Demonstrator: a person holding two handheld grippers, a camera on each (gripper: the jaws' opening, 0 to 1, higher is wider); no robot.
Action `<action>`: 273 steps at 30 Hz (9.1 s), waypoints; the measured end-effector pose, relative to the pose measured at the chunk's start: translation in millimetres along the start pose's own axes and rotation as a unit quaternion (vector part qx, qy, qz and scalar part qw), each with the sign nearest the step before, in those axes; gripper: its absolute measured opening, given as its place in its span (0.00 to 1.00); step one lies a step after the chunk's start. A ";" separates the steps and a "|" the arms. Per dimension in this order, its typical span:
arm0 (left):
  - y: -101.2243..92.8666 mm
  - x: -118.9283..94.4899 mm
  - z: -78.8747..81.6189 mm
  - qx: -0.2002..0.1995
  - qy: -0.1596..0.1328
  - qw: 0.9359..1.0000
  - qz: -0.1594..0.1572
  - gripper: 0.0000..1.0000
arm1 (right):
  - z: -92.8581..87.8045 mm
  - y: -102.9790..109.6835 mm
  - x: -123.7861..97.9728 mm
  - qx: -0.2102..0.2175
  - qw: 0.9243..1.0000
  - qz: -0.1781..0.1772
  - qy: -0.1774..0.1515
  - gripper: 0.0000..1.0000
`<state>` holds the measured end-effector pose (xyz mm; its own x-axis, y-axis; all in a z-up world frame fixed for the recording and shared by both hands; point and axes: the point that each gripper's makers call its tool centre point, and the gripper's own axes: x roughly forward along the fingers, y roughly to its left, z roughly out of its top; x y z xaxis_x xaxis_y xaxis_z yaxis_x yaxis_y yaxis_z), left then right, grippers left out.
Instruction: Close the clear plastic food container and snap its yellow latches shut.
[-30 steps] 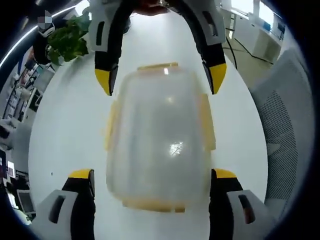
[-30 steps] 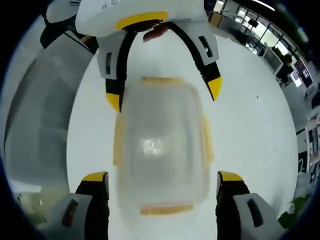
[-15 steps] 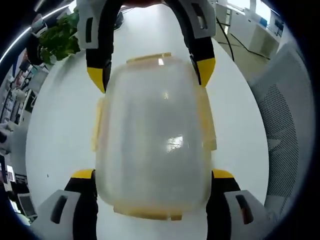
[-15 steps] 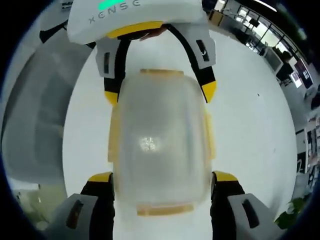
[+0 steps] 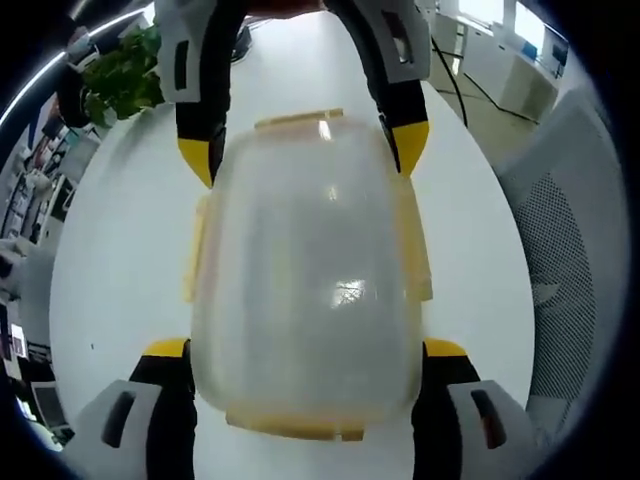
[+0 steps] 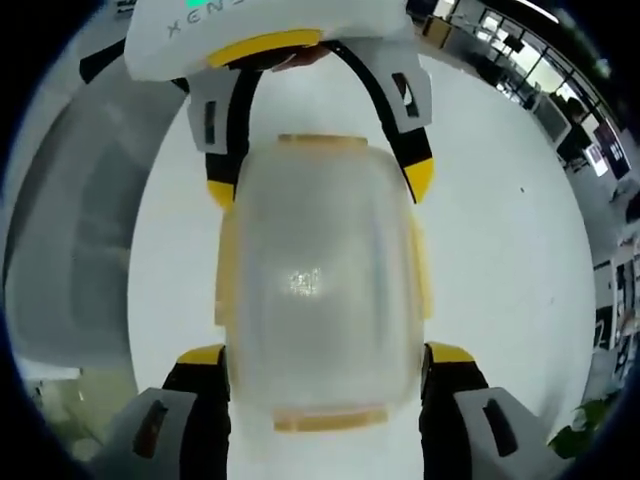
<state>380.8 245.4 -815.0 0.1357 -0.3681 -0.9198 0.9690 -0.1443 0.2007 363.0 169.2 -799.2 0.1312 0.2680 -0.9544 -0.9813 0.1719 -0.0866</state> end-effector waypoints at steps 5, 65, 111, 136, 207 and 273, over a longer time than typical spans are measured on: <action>-4.0 -2.8 -5.3 0.001 0.001 1.000 -0.001 0.90 | 5.0 4.2 0.9 0.002 1.000 0.001 -0.005 0.78; -41.2 -39.9 -85.8 -0.029 0.026 0.999 0.000 0.89 | 88.3 40.1 24.4 -0.027 1.000 0.010 -0.001 0.77; -47.4 -53.5 -109.4 -0.049 0.011 0.999 0.010 0.89 | 116.2 44.6 31.4 -0.039 0.999 0.007 -0.003 0.78; -40.4 -51.7 -112.5 -0.047 0.012 0.999 0.008 0.89 | 118.2 37.7 33.8 -0.038 0.999 0.009 -0.005 0.78; 26.4 -42.2 -126.5 -0.044 0.012 0.999 0.006 0.89 | 128.7 -28.4 45.6 -0.037 0.999 0.022 -0.001 0.80; 27.8 -86.1 -130.2 -0.220 -0.113 0.962 0.115 0.99 | 147.6 -28.5 10.0 0.161 0.971 -0.079 -0.157 0.94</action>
<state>422.9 392.7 -774.1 0.3572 -0.5417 -0.7609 0.9191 0.3490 0.1830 413.1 306.9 -764.2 0.3619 0.4808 -0.7986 -0.8576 0.5075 -0.0831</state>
